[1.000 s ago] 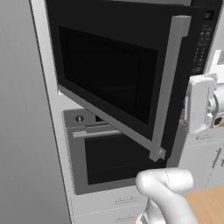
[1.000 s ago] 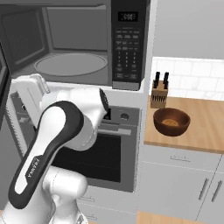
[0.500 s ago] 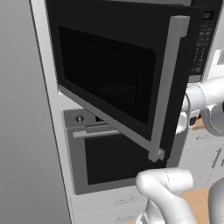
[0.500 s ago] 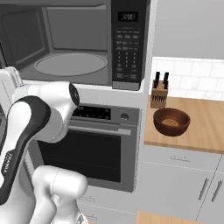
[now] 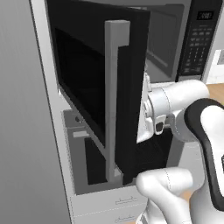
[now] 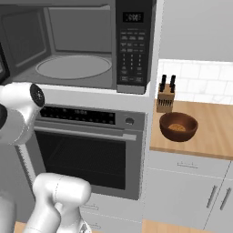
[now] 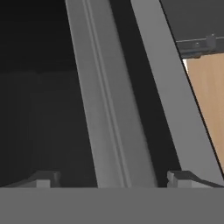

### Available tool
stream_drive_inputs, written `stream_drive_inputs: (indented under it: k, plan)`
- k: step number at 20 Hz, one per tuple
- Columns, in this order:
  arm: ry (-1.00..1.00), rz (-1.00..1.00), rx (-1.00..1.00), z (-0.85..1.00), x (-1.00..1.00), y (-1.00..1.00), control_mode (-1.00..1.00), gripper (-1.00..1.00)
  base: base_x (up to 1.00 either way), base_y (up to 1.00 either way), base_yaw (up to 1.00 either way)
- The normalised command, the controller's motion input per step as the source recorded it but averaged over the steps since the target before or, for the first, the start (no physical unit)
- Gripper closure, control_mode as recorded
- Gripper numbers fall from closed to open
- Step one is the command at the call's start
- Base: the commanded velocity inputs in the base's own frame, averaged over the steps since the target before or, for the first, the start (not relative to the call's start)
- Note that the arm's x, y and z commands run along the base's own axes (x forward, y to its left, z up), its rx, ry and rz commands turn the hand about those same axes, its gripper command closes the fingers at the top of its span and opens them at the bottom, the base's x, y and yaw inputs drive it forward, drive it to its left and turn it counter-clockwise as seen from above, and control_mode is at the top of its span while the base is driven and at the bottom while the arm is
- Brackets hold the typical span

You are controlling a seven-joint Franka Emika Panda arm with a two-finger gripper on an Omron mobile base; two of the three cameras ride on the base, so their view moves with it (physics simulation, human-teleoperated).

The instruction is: Open the microwave, place the bowl with waffle inside the microwave, then close the microwave door and turn it on.

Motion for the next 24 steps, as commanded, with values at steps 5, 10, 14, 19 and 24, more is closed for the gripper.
stream_drive_inputs:
  k: [5, 10, 14, 19, 24]
  plan:
    - [0.01, -0.04, -0.17, 0.00, 0.00, 1.00, -1.00, -1.00, 0.00, 0.00, 0.00]
    - [0.00, -0.13, -0.15, 0.00, 0.00, 0.82, -1.00, -1.00, 0.00, 0.00, 0.00]
    - [0.00, -0.32, -0.03, -0.08, -0.01, -0.68, -1.00, -1.00, 0.00, 0.00, 0.00]
    - [0.00, -0.40, 0.00, -0.26, 0.00, -1.00, -1.00, -1.00, 0.00, 0.00, 0.00]
    - [0.00, -0.43, 0.00, -0.31, 0.08, -1.00, -1.00, -1.00, 0.00, 0.00, 0.00]
